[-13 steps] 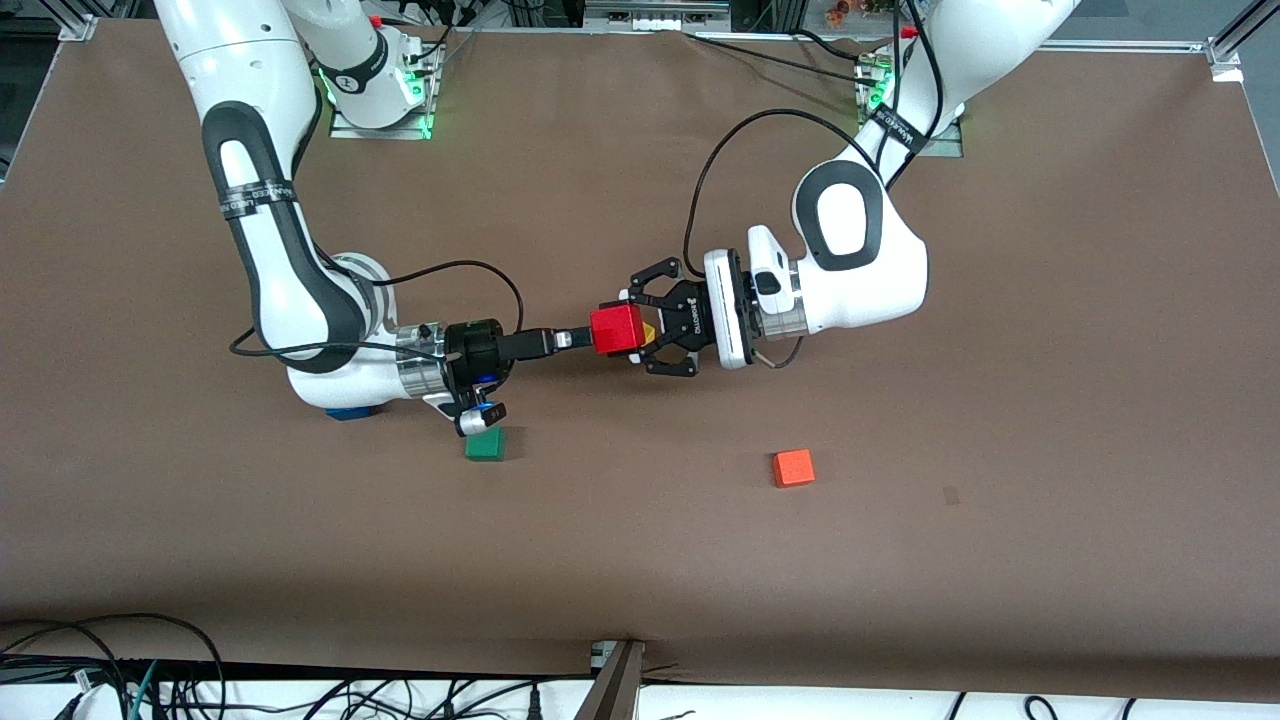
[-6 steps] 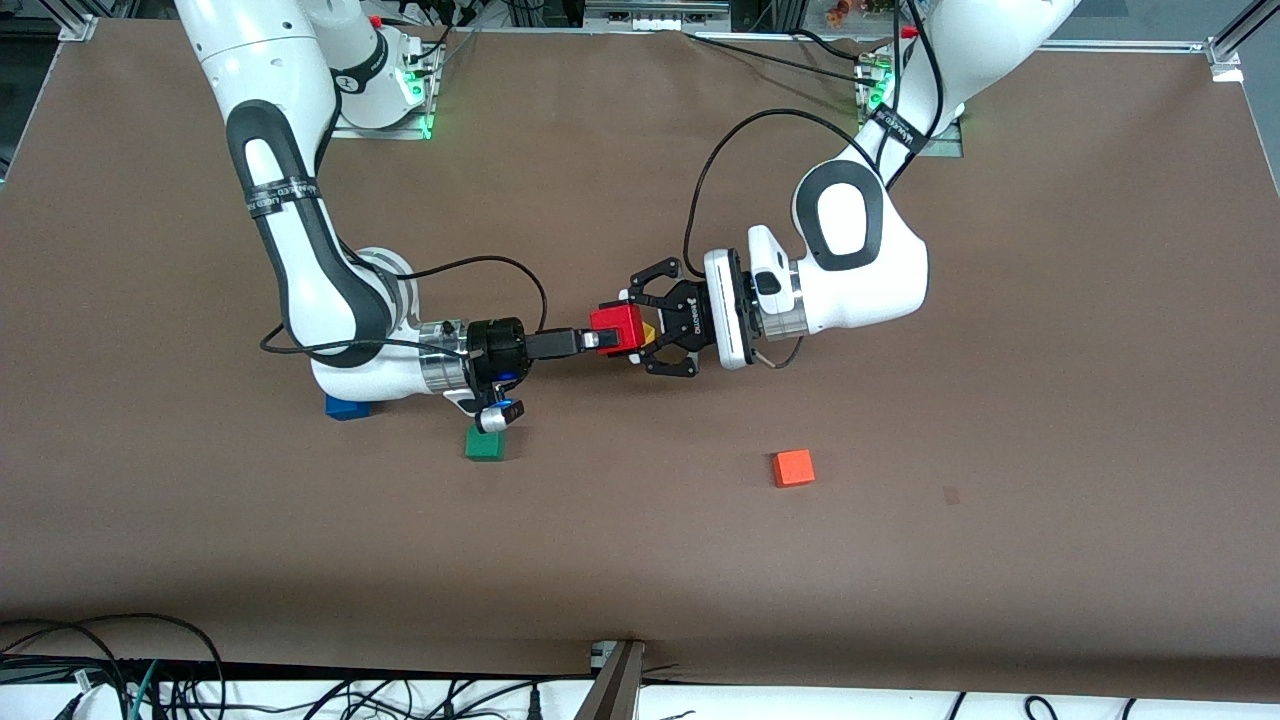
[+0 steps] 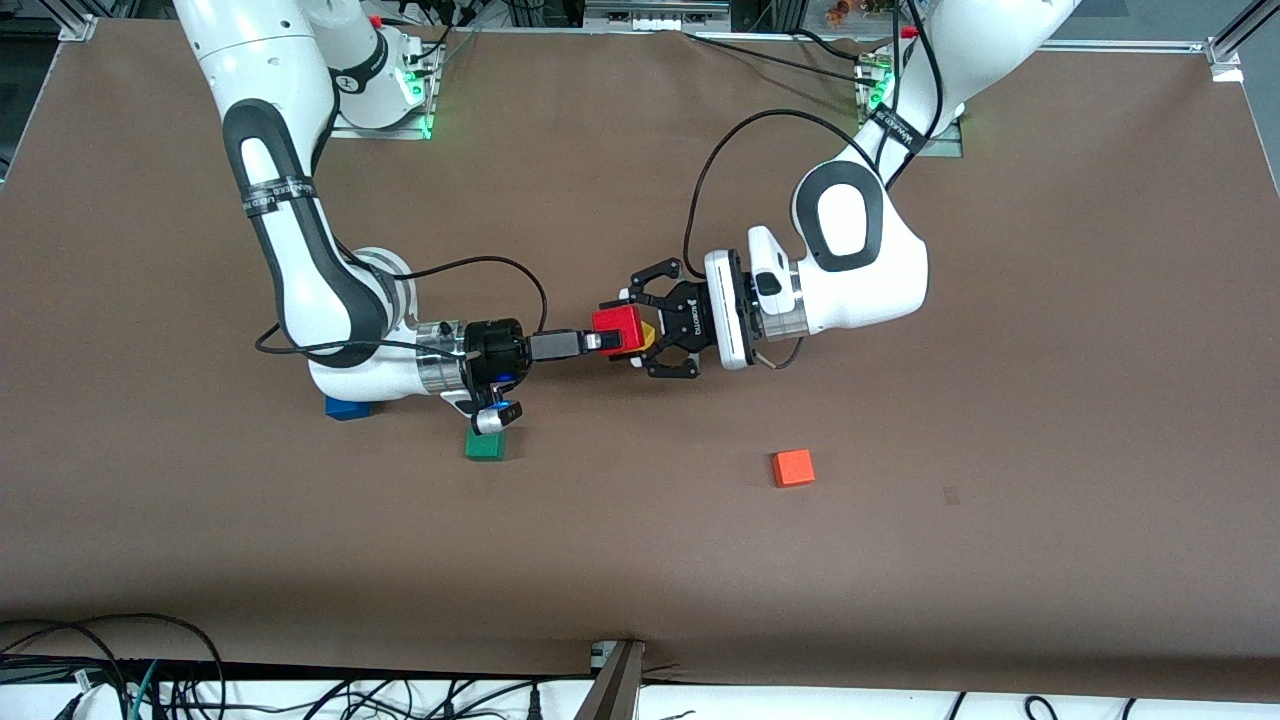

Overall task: Pass red block to right arm, stack on blue
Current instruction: 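Close the right gripper on the red cube held by the left gripper, then open the left gripper and withdraw it while the right gripper pulls cube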

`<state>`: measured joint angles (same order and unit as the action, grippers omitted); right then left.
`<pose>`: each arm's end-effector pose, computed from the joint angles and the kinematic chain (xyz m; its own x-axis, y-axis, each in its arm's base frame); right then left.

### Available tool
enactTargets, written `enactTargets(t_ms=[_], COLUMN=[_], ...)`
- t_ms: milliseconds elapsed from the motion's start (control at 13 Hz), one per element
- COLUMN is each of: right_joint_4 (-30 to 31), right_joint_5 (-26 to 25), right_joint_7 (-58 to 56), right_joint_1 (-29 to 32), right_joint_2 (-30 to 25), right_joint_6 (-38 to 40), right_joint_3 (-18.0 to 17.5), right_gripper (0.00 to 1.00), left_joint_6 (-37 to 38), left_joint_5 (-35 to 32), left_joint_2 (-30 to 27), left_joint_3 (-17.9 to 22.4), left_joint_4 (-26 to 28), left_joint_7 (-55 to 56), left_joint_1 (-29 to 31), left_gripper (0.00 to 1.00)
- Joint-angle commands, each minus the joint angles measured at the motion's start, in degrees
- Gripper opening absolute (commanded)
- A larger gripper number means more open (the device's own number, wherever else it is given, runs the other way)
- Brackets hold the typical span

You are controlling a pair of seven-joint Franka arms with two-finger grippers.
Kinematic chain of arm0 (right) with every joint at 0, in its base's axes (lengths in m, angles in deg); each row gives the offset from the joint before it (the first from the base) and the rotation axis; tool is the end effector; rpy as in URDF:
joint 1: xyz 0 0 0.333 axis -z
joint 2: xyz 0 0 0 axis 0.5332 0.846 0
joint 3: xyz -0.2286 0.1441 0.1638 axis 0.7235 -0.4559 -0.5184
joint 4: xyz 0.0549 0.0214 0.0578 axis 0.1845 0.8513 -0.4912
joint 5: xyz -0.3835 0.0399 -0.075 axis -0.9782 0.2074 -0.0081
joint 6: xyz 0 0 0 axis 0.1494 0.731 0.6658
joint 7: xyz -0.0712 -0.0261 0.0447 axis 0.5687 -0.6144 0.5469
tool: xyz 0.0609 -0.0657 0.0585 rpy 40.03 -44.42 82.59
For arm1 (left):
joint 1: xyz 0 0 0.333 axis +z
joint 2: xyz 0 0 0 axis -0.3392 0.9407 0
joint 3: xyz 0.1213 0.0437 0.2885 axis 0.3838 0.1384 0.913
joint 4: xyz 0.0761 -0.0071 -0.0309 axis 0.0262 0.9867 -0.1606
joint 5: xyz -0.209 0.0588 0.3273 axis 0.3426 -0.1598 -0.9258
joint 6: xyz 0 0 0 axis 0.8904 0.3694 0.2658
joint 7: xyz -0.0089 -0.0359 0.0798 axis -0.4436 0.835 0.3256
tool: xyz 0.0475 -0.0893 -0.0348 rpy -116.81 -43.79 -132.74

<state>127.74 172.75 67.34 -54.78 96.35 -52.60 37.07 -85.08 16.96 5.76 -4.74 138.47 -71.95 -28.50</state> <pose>0.6252 0.3352 0.3086 0.9278 0.1213 -0.3527 -0.3546 -0.0065 -0.9350 0.5872 -0.3819 0.3642 0.3969 -0.2124 0.8930 -0.9113 -0.2071 0.3558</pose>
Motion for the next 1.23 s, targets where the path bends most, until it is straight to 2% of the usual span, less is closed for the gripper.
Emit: enactTargets(t_ms=[0, 462, 615, 923, 1154], right_joint_4=[1.2, 1.1, 1.0, 1.1, 0.4], right_joint_5=[1.6, 0.9, -0.3, -8.5, -18.4], right_joint_7=[-0.5, -0.4, -0.4, -0.5, -0.8], right_joint_1=[-0.2, 0.2, 0.4, 0.4, 0.7], right_joint_2=[-1.3, -1.7, -2.2, -2.9, -2.9], right_joint_6=[-0.7, -0.6, -0.6, -0.5, -0.3], right_joint_3=[-0.1, 0.5, 1.1, 4.6, 8.0], right_gripper=[0.09, 0.06, 0.06, 0.06, 0.06], left_joint_6=[-0.3, 0.0, 0.2, 0.2, 0.5], left_joint_5=[2.9, 2.4, 1.6, -5.7, -12.6], left_joint_2=[0.0, -1.5, -4.0, -5.8, -5.9], left_joint_3=[-0.3, -0.7, -0.6, 0.0, -0.1], left_joint_4=[-0.9, -0.6, 0.7, 2.1, 2.2], left_joint_7=[-2.8, -2.7, -2.5, -1.8, 1.5], left_joint_1=[-0.3, 0.6, 2.4, 5.2, 7.3], left_gripper=[1.00, 1.00, 1.00, 1.00, 1.00])
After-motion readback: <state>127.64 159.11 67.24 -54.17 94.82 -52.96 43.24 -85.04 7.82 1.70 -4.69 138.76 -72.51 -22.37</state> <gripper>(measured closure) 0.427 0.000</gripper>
